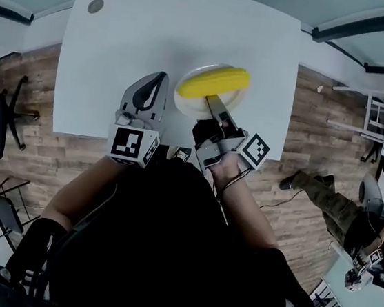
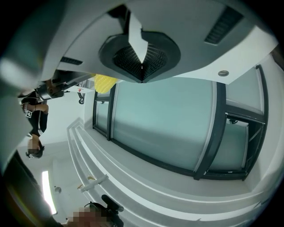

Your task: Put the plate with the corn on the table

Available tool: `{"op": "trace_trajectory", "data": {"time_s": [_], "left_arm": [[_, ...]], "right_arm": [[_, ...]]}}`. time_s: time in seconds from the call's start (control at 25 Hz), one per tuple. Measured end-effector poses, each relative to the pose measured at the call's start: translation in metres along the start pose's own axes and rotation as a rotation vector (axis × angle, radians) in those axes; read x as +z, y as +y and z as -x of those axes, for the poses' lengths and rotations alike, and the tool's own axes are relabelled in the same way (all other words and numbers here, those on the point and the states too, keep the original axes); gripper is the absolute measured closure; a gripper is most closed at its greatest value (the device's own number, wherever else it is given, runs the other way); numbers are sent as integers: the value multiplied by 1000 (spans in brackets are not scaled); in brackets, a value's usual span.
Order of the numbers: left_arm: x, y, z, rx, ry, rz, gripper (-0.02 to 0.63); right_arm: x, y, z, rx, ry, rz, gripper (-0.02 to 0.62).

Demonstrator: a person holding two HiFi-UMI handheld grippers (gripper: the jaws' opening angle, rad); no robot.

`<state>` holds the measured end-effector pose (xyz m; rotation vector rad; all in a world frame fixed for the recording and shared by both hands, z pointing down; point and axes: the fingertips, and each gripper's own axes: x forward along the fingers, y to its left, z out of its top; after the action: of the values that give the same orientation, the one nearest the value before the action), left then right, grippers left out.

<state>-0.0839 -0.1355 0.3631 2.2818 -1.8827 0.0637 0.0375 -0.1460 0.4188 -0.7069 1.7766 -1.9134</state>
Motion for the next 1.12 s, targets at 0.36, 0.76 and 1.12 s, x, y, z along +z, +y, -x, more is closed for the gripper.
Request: {"op": "trace_trajectory", "data": {"time_s": [0.36, 0.76, 1.12], "left_arm": [[-6, 54, -40, -26, 21, 59, 603], [-9, 53, -94, 6, 45, 41, 603], [-22, 70, -126, 96, 33, 46, 603]], "right_arm": [[8, 12, -74, -9, -7, 35, 580], [45, 3, -94, -15, -5, 11, 580], [76, -24, -122, -23, 29, -8, 580]]}}
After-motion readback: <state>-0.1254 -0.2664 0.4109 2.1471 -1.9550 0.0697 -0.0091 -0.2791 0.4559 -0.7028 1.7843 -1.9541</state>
